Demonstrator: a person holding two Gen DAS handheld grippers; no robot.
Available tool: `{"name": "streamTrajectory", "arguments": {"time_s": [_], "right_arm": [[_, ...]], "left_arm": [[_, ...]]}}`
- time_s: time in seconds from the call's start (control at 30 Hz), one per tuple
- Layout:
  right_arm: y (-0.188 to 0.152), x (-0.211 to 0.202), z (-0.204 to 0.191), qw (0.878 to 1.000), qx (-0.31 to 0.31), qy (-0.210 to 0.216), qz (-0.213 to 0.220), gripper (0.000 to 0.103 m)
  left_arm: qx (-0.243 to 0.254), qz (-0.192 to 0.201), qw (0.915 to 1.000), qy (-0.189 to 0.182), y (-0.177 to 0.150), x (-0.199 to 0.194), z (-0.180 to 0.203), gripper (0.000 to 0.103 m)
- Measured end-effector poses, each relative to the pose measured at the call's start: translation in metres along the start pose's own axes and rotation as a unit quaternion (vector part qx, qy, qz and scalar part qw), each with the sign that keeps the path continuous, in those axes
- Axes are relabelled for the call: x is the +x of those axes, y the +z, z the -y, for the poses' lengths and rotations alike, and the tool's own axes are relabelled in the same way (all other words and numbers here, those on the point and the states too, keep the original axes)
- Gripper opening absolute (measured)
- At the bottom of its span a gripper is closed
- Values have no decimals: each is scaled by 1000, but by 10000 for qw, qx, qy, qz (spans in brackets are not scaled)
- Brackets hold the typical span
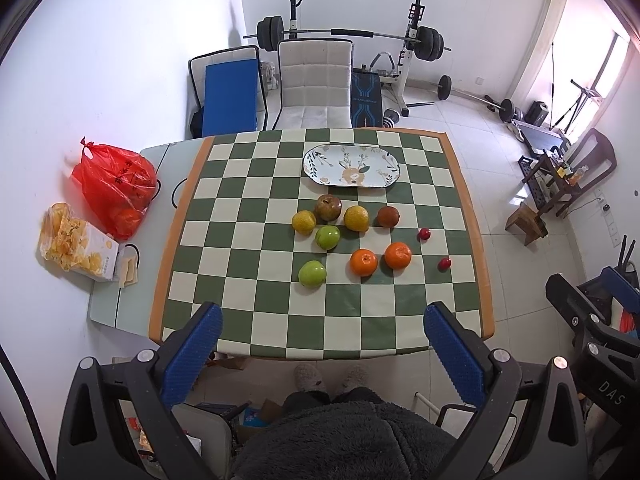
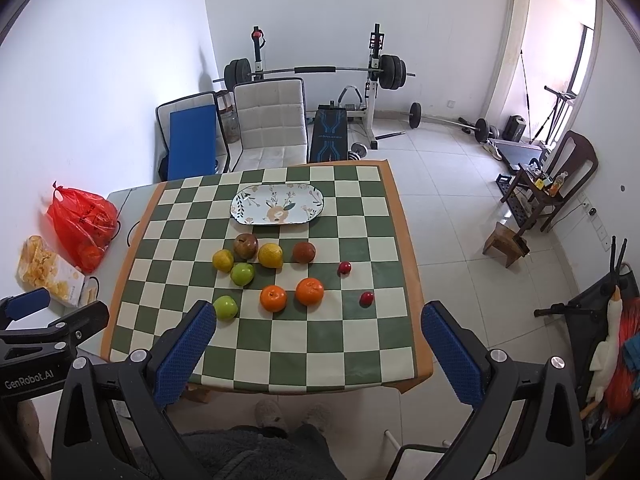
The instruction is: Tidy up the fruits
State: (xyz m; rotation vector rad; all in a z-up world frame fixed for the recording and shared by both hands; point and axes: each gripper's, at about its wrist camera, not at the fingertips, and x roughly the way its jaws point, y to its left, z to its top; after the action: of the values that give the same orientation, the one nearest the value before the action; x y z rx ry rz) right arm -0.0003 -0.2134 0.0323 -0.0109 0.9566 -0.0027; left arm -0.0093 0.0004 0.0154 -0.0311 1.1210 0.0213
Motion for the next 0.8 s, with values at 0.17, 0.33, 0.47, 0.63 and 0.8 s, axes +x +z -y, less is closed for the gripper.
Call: {"name": "streamTrajectory", "arguments": {"time_s": [0.17,0.33,0.47,0.63,0.8], "right_arm": [[-1,-1,0,10000,12,5,21,103],[-2,-1,1,10000,14,10,21,103],[-3,-1,0,10000,12,14,28,103],[1,-4,0,10000,39,42,25,103],[-1,-3,-1,10000,39,45,27,103]], "left_arm": [[-1,-6,10000,-5,-1,0,0,103],[-8,5,10000,-8,-3,1,0,103],[-1,10,10000,-7,-3,1,-1,103],[0,5,10000,-20,-3,0,-1,103],[-25,8,10000,-28,-3,-1,1,103]]}}
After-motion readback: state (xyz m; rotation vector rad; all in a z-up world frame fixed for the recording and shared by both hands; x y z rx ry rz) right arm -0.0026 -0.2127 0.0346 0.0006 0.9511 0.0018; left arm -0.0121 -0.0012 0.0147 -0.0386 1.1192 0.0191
